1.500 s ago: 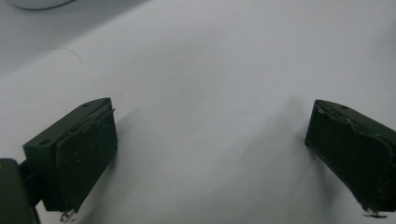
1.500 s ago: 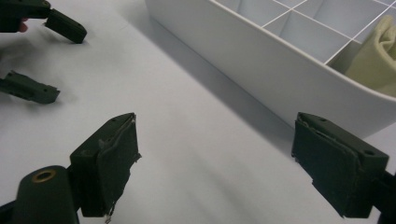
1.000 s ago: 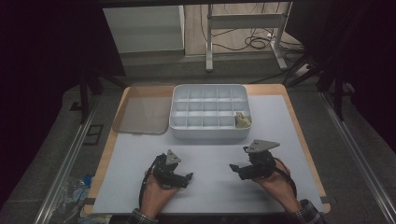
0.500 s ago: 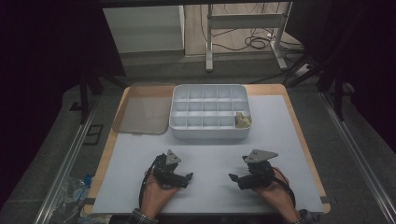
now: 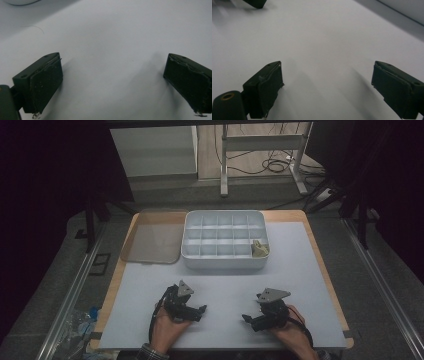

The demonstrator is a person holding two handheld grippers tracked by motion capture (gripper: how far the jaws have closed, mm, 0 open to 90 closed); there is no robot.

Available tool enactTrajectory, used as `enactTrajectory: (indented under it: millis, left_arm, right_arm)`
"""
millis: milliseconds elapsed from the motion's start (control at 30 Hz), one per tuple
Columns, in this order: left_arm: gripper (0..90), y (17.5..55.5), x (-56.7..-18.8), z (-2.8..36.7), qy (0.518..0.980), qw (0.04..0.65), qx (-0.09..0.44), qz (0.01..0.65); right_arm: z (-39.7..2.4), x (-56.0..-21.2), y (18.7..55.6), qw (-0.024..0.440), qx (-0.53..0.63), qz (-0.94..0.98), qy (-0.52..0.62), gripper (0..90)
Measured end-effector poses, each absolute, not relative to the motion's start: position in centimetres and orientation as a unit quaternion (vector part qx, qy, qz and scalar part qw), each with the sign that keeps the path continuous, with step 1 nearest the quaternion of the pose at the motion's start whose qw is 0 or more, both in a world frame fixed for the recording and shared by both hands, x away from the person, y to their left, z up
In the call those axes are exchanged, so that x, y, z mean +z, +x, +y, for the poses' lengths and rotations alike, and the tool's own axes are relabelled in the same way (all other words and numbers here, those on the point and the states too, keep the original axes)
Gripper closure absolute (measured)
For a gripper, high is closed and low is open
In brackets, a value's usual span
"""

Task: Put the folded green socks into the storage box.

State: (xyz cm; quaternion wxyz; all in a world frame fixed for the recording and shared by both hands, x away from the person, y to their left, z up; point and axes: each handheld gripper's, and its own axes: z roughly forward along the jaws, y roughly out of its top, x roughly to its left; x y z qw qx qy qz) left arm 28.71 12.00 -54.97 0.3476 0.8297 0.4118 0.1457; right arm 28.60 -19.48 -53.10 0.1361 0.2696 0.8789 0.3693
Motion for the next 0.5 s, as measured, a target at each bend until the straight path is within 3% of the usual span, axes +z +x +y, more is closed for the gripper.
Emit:
enactTrajectory:
  millis: [500]
  left_arm:
    - [2.3, 28.71, -54.98, 11.99, 0.830, 0.347, 0.146, 0.412]
  right_arm:
    - [-19.15, -53.69, 28.66, 0.128, 0.354, 0.888, 0.263, 5.9]
